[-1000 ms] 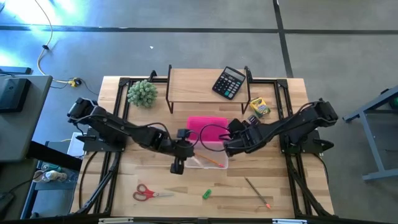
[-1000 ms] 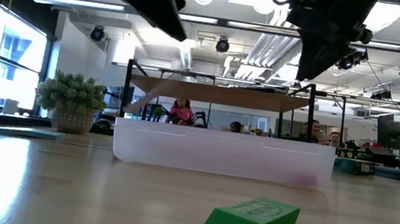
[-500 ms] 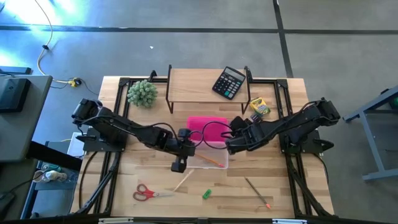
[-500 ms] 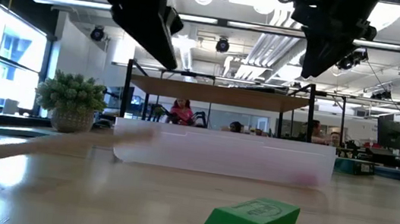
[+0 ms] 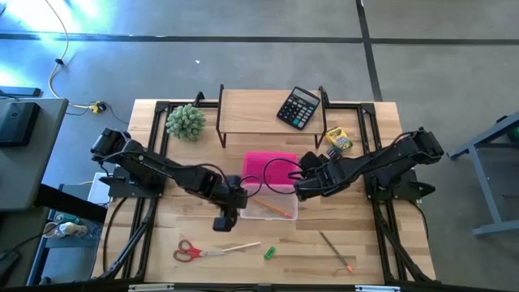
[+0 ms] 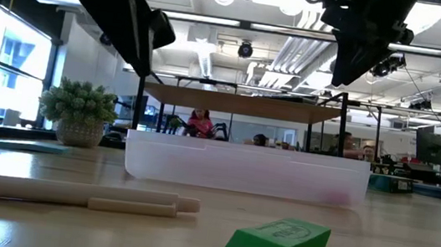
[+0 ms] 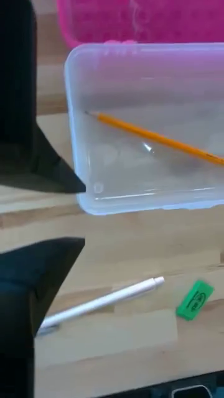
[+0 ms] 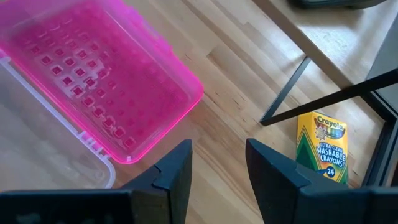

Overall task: Pack school essentials
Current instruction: Put the white pen into the transparent bin

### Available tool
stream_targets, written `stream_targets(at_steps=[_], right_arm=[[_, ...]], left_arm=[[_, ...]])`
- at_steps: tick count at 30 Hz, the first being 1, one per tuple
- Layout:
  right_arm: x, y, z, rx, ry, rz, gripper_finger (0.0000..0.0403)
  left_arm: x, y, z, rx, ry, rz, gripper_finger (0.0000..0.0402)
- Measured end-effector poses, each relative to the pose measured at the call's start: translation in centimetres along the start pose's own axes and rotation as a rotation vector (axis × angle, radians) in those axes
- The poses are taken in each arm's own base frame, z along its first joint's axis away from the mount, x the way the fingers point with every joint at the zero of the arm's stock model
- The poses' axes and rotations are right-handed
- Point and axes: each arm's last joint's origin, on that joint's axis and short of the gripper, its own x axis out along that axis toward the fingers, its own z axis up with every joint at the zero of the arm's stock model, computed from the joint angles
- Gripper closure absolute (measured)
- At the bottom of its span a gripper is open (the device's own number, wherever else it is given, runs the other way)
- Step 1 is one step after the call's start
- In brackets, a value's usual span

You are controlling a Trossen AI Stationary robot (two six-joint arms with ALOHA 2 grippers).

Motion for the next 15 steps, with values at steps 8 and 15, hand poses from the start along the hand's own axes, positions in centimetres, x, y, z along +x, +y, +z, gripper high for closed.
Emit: stream_targets(at_steps=[8, 15], right_arm=[[0.0, 0.0, 0.0, 0.001, 0.000, 0.000, 0.0261], [0.0, 0.0, 0.0, 0.000, 0.000, 0.001, 0.0261]], left_arm=[[0.1, -2.0, -0.3, -0.115, -0.007, -0.035, 0.0192], [-0.6, -5.0, 0.5, -0.091, -0.122, -0.082, 0.0191]])
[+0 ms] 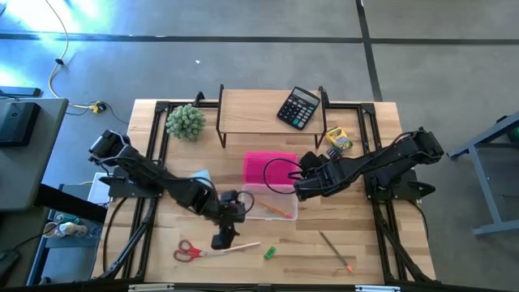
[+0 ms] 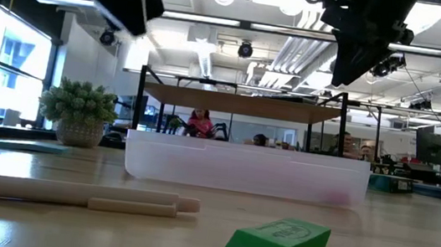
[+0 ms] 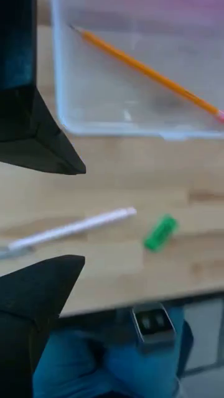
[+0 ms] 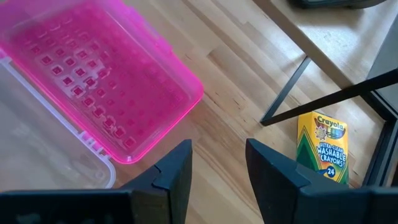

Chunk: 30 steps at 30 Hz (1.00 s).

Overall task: Pack school essentials
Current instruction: Put the white pen into the transparent bin

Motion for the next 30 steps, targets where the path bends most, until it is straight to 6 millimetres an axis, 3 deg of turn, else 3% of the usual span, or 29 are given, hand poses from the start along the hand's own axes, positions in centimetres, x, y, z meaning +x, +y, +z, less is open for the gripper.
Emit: stream_targets(at_steps=[7, 12, 30], right_arm=[[0.0, 0.0, -0.1, -0.002, 0.027, 0.016, 0.0261], [0.0, 0.1, -0.1, -0.002, 0.028, 0.016, 0.0261], [0.0, 0.1, -0.1, 0.025, 0.025, 0.019, 0.0261]], left_arm=[[-1.1, -2.6, 0.9, 0.092, -0.101, 0.047, 0.0208], [-0.6, -3.2, 0.5, 0.117, -0.110, 0.100, 0.0213], [6.9, -4.8, -1.9, 0.151, -0.087, 0.196, 0.0213]])
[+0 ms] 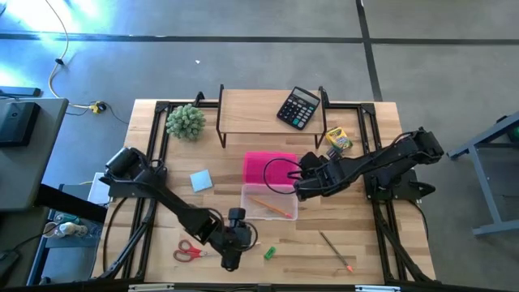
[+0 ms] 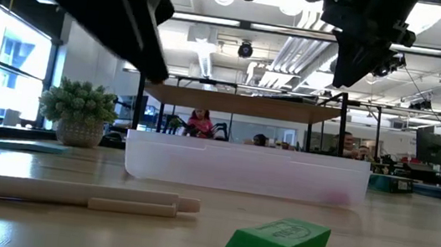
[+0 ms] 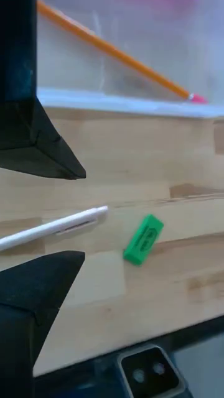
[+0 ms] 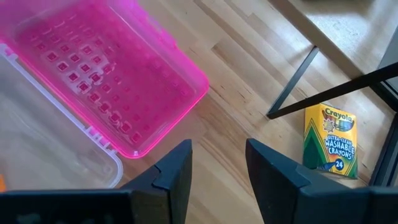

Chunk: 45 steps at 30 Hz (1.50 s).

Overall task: Pack school essentials
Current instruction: Put the white pen into the transparent bin

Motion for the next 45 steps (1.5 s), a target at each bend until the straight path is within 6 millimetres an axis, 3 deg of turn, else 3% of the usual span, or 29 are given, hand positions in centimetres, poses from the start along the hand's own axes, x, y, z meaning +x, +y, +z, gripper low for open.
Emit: stream_targets(at_steps=[12, 25, 29, 40, 45], right_arm=[[0.0, 0.0, 0.0, 0.022, 0.000, 0.001, 0.0261], [0.0, 0.0, 0.0, 0.023, -0.001, 0.002, 0.0261], [0.0, 0.0, 0.0, 0.023, 0.000, 0.002, 0.0261], [0.0, 0.0, 0.0, 0.023, 0.005, 0.005, 0.0261], [0.0, 0.0, 0.0, 0.023, 0.006, 0.005, 0.0261]], left_arm=[[3.5, -1.1, -1.6, -0.015, 0.022, 0.005, 0.0213], [5.1, -1.7, -3.4, -0.029, 0.075, 0.053, 0.0216], [5.0, -1.6, -3.7, -0.039, 0.111, 0.071, 0.0246], [4.6, -1.6, -4.5, 0.029, 0.195, 0.076, 0.0380], [4.6, -1.6, -4.6, 0.043, 0.198, 0.073, 0.0393]])
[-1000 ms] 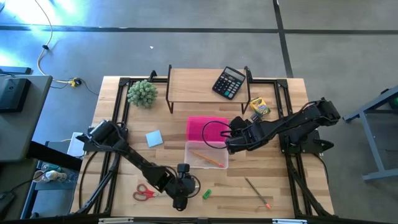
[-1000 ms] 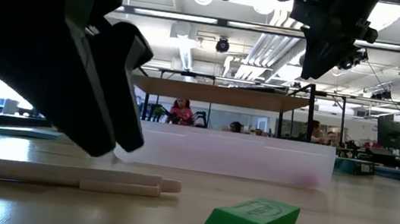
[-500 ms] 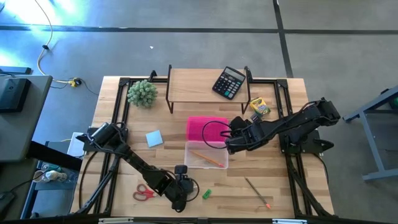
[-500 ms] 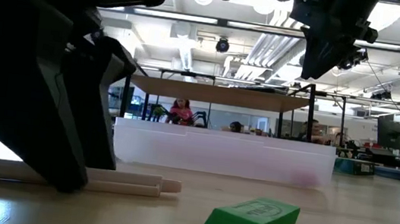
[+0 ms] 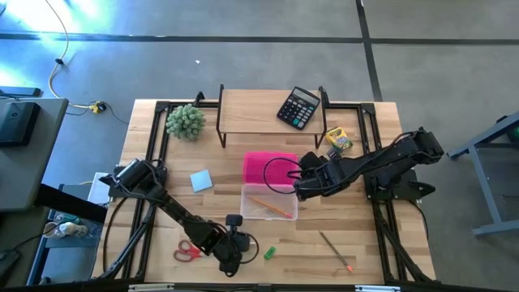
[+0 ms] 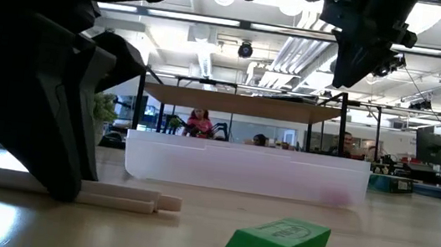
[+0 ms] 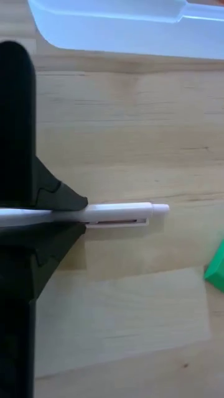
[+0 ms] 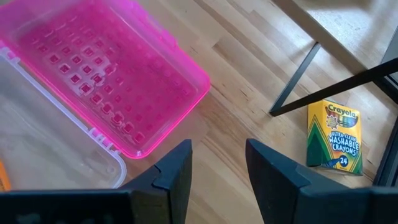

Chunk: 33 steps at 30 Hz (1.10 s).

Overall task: Pack school essentials
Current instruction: Put the white pen into the transparent bin

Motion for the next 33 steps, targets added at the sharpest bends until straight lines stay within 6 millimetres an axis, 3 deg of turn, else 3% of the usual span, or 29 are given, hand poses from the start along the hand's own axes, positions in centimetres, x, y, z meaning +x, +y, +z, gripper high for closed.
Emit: stream_targets(at_steps=[15, 26, 33], right_arm=[[0.0, 0.0, 0.0, 0.000, 0.007, 0.003, 0.0261], [0.0, 0.0, 0.0, 0.000, 0.007, 0.003, 0.0261], [0.0, 0.0, 0.0, -0.001, 0.013, 0.007, 0.0261]], left_arm=[[-0.5, -0.2, 0.5, 0.035, -0.078, 0.018, 0.0396], [-3.8, 1.5, 2.6, 0.038, -0.194, 0.051, 0.0399], [-4.2, 2.1, 3.2, 0.024, -0.163, -0.093, 0.0385]])
